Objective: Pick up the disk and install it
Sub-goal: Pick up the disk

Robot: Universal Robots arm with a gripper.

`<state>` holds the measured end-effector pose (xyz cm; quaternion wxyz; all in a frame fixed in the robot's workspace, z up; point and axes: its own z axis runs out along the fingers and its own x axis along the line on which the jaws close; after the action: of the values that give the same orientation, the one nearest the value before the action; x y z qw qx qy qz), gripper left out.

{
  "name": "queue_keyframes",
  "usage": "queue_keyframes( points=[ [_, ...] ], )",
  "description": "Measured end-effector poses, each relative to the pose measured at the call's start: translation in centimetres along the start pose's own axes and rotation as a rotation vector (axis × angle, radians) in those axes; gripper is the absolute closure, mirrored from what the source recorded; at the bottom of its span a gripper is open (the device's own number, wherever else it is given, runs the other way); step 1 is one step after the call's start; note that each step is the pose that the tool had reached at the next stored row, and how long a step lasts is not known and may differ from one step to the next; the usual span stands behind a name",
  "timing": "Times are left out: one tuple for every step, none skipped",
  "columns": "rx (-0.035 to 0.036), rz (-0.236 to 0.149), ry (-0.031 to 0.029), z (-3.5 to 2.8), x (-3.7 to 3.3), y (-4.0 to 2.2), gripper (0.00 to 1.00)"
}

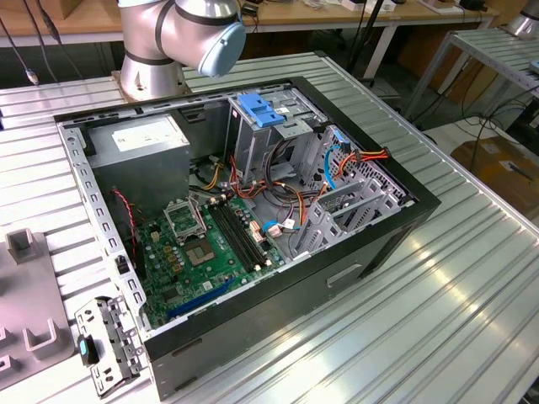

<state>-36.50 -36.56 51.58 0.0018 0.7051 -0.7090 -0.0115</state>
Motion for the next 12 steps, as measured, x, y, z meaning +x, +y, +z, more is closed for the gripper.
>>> queue_keyframes(
  points=[
    [-0.0001,0.000,0.0000,0.00,0.00,-0.11,0.63],
    [0.0000,0.000,0.0001,-0.01,0.00,-0.43,0.63],
    [0.0000,0.000,0.0000,0.00,0.00,-0.67,0.63],
    [0.0001,0.000,0.0000,0.00,0.00,-0.82,0.63],
    [0.0000,0.000,0.0000,-0.01,-0.01,-0.96,0.63],
    [0.0000,0.000,0.0000,-0.01,-0.01,-1.08,0.63],
    [0.0000,0.000,0.0000,-0.01,-0.01,-1.22,0.63],
    [0.0000,0.000,0.0000,-0.01,-0.01,-1.47,0.63],
    [0.0000,0.000,0.0000,-0.02,-0.01,-1.73,0.63],
    [-0.0001,0.000,0.0001,-0.02,-0.01,-1.89,0.63],
    [-0.0001,0.000,0.0000,-0.02,-0.01,-2.03,0.63],
    [-0.0001,0.000,0.0000,-0.02,-0.01,-2.23,0.63]
  ],
)
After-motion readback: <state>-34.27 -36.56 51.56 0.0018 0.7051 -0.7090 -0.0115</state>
